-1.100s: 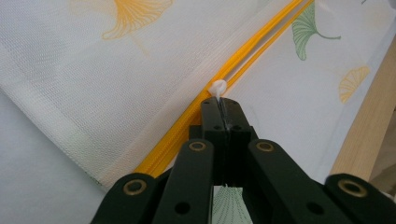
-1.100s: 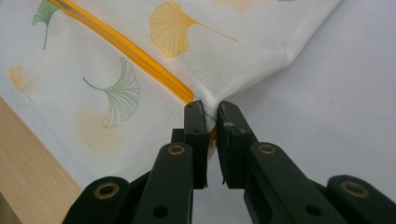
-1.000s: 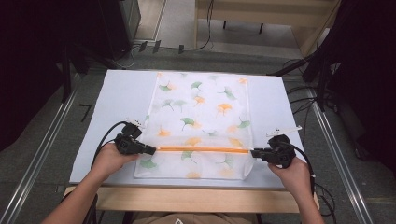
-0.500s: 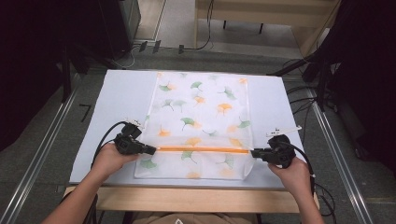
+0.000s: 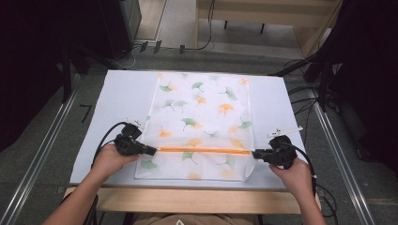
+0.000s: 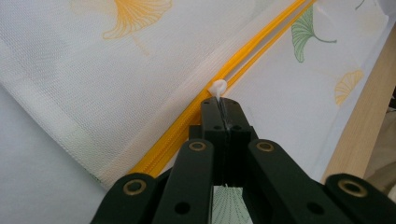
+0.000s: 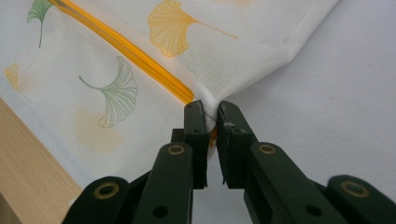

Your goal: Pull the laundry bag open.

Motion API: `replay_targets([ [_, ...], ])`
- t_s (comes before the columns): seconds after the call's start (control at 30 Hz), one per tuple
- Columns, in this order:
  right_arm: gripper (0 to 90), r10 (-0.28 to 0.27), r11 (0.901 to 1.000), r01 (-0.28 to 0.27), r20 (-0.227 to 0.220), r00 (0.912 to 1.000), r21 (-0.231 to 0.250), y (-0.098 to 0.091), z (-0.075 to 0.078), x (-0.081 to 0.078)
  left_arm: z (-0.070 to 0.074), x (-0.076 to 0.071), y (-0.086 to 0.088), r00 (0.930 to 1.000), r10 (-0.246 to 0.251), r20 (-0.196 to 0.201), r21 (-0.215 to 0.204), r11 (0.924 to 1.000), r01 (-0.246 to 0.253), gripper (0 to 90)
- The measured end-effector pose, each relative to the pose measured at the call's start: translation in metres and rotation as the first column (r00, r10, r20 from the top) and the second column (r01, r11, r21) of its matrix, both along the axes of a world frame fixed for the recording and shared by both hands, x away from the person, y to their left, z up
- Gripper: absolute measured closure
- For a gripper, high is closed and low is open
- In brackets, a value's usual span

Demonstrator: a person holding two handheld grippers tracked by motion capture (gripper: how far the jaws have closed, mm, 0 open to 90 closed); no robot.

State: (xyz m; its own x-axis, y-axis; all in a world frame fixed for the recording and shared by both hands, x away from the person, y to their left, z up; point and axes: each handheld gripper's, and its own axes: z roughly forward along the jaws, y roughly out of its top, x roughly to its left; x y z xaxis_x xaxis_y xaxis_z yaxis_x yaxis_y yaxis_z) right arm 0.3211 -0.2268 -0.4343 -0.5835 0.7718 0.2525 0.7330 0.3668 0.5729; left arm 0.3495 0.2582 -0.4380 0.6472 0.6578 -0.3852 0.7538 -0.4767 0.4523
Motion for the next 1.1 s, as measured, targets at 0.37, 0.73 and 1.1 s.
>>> replay_targets([
  [0.37,85.0,-0.001,1.0000,0.001,-0.001,1.0000,-0.005,0.000,0.000,0.000,0.001,-0.003,0.013,0.9997,0.024,0.003,-0.001,0.9997,-0.024,90.0],
  [0.73,84.9,0.001,1.0000,-0.001,0.001,1.0000,-0.006,0.001,-0.001,0.000,0.003,-0.008,0.032,0.9987,0.051,0.006,-0.007,0.9987,-0.051,90.0],
  [1.1,84.9,0.000,1.0000,0.000,-0.001,1.0000,-0.008,0.000,-0.001,0.000,0.002,-0.007,0.032,0.9988,0.049,-0.001,-0.004,0.9988,-0.049,90.0],
])
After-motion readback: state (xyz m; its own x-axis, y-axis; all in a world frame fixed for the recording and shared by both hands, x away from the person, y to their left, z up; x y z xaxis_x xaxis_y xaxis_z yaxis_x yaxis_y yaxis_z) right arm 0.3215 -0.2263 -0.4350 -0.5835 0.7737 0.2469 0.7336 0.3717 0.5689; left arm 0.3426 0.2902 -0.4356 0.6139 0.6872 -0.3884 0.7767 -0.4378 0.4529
